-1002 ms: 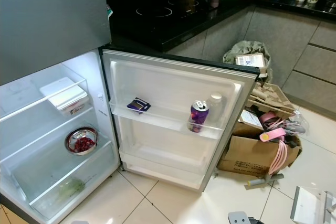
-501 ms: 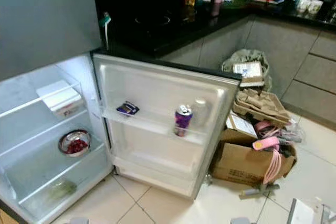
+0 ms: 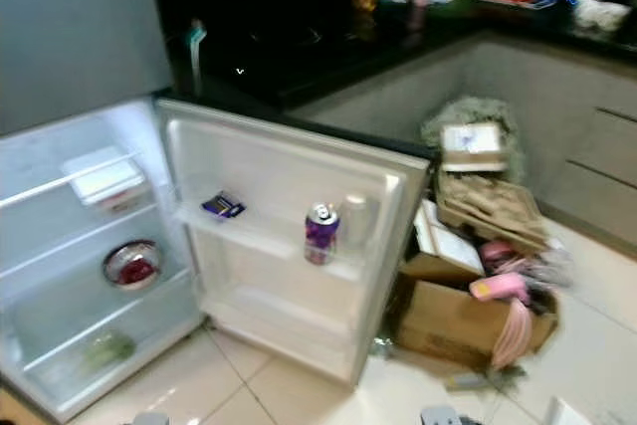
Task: Restocking fridge
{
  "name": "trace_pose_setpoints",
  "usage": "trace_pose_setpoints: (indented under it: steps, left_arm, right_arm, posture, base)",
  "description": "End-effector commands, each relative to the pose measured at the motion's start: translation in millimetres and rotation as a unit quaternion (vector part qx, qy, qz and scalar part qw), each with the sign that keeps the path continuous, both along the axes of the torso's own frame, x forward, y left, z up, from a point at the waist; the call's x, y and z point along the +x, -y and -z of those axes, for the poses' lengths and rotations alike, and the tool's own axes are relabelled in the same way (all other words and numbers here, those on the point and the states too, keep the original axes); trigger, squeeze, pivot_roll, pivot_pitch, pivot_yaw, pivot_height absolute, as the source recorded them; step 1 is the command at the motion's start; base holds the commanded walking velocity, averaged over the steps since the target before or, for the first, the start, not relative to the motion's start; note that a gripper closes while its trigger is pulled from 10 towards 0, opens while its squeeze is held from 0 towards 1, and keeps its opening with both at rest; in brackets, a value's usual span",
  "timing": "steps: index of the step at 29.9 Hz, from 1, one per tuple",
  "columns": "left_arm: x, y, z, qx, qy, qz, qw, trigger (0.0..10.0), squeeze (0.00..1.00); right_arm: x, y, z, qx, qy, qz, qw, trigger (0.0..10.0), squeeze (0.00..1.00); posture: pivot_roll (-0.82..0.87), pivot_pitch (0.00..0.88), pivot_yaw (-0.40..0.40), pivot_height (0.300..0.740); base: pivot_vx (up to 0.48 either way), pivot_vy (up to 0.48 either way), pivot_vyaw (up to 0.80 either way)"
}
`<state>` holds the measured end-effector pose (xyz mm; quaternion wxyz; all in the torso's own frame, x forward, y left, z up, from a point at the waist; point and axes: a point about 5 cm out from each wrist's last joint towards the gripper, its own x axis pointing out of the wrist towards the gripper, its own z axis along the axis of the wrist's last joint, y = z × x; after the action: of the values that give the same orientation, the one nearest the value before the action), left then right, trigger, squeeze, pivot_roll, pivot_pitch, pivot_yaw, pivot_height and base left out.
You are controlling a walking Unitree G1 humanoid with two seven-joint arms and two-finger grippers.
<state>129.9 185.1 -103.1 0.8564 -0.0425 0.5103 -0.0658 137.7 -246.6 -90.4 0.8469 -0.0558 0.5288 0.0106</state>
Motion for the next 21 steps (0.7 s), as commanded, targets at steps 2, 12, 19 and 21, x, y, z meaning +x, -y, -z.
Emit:
trace_pose_setpoints:
  steps: [2, 12, 19, 21]
  left_arm:
    - [-5.6, 0.3, 2.1, 0.0, -0.012, 0.003, 1.0, 10.0, 0.0]
    - [-6.4, -0.7, 2.2, 0.002, -0.015, 0.008, 1.0, 10.0, 0.0]
    - [-7.4, -3.5, 2.2, 0.006, -0.016, 0.005, 1.0, 10.0, 0.0]
    - [-7.4, -3.5, 2.2, 0.006, -0.016, 0.005, 1.0, 10.0, 0.0]
  right_arm:
    - [5.8, -4.8, -0.8, 0.006, 0.008, 0.002, 1.0, 10.0, 0.0]
    - [-2.7, 7.4, -0.9, -0.014, 0.0, 0.02, 1.0, 10.0, 0.0]
    - [-4.7, 11.1, -1.4, -0.014, 0.004, 0.031, 0.999, 10.0, 0.0]
    - [-4.7, 11.1, -1.4, -0.014, 0.004, 0.031, 0.999, 10.0, 0.0]
  posture:
    - [-0.06, 0.0, -0.023, 0.74]
    - [-0.06, 0.0, -0.013, 0.74]
    - [-0.06, 0.0, -0.016, 0.74]
    - [-0.06, 0.0, -0.016, 0.74]
  base:
    - [0.0, -0.337, 0.73]
    - [0.0, -0.338, 0.37]
    - [0.0, -0.335, 0.0]
    - [0.0, -0.337, 0.0]
